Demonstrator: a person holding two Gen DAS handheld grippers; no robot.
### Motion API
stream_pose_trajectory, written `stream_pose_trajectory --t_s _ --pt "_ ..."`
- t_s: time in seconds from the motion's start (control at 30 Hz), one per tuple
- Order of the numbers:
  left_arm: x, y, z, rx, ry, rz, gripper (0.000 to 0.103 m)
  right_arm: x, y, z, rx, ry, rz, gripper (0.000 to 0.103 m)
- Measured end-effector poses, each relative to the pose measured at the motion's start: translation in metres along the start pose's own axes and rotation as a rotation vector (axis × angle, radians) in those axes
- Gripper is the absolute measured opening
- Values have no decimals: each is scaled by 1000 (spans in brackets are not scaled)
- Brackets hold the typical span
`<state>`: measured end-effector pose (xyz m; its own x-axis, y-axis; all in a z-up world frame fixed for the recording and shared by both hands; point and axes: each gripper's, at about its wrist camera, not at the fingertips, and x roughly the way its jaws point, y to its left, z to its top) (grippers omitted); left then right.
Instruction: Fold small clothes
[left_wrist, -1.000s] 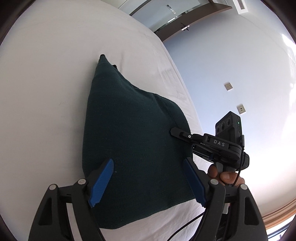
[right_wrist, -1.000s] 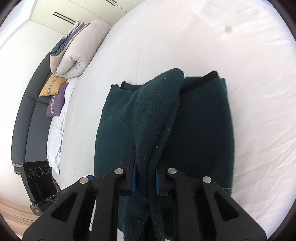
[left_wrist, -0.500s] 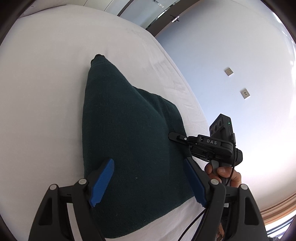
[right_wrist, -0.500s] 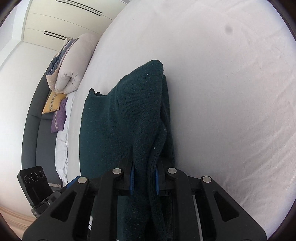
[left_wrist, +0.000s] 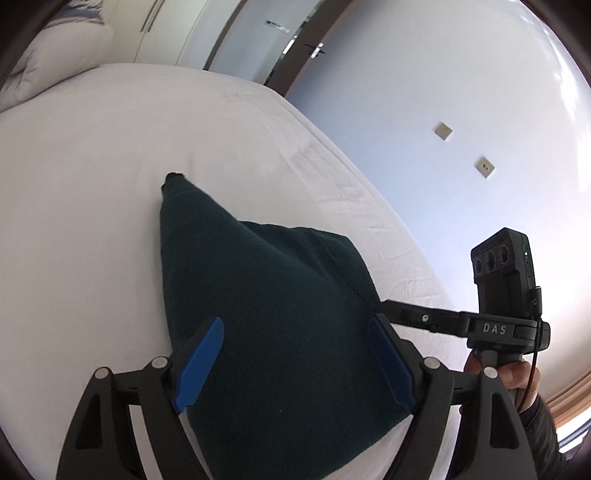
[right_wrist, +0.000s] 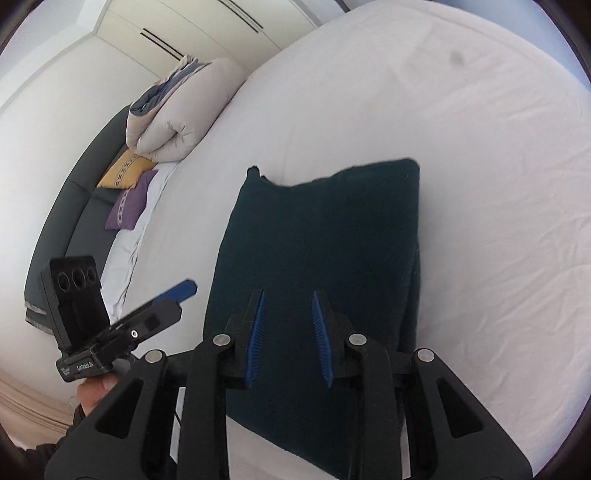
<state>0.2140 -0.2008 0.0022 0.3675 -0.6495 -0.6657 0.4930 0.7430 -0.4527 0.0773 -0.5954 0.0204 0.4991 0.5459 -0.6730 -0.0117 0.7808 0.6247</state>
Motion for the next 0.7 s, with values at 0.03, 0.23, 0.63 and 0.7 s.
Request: stream_pose_trajectory --t_s 0.03,0.23,0.63,0.7 --pt "10 -1 2 20 16 15 82 7 -10 -2 28 15 -13 24" --pt "54 -4 -21 181 94 113 83 17 -64 -12 125 -14 53 14" --pt "-7 27 -11 -4 -115 101 90 -14 -81 -27 133 -93 -3 19" --pt "1 44 -9 -64 -62 101 90 -11 -79 -25 130 -64 -26 19"
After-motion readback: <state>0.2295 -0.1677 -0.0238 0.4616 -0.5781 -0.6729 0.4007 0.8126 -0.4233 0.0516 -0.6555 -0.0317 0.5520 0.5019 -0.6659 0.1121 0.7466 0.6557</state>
